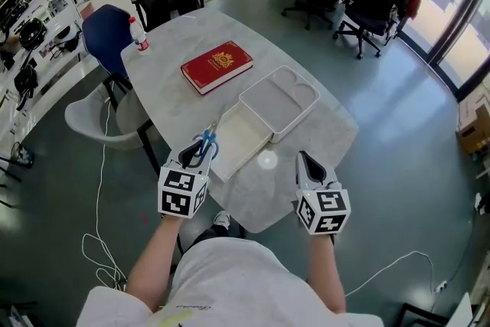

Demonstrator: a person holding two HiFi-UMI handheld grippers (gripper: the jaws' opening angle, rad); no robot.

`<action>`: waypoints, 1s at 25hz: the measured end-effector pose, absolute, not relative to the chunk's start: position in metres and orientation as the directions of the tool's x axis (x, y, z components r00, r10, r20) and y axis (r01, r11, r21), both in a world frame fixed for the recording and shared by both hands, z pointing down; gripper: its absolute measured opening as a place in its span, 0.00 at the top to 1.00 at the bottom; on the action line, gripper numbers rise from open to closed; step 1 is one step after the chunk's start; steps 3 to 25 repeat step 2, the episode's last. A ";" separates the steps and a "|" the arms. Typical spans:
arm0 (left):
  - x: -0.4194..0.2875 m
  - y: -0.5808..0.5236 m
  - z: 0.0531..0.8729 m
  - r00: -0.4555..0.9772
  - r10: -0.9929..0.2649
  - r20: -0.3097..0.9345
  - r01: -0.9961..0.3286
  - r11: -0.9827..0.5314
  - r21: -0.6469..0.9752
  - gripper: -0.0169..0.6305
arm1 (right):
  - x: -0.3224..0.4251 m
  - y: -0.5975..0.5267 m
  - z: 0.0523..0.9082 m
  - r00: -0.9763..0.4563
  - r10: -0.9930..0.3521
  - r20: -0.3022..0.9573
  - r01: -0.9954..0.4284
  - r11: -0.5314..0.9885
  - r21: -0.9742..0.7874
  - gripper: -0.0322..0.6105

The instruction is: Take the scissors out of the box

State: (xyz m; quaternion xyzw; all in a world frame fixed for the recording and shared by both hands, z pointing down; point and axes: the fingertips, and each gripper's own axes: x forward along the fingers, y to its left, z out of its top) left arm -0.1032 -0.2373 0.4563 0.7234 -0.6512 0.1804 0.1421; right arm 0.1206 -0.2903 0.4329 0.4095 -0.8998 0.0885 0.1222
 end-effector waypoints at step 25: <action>-0.102 -0.237 0.457 0.089 -0.891 0.446 -0.993 -0.115 -0.032 0.85 | 0.122 -0.289 0.433 -0.634 -0.716 0.292 -0.759 0.648 -0.058 0.94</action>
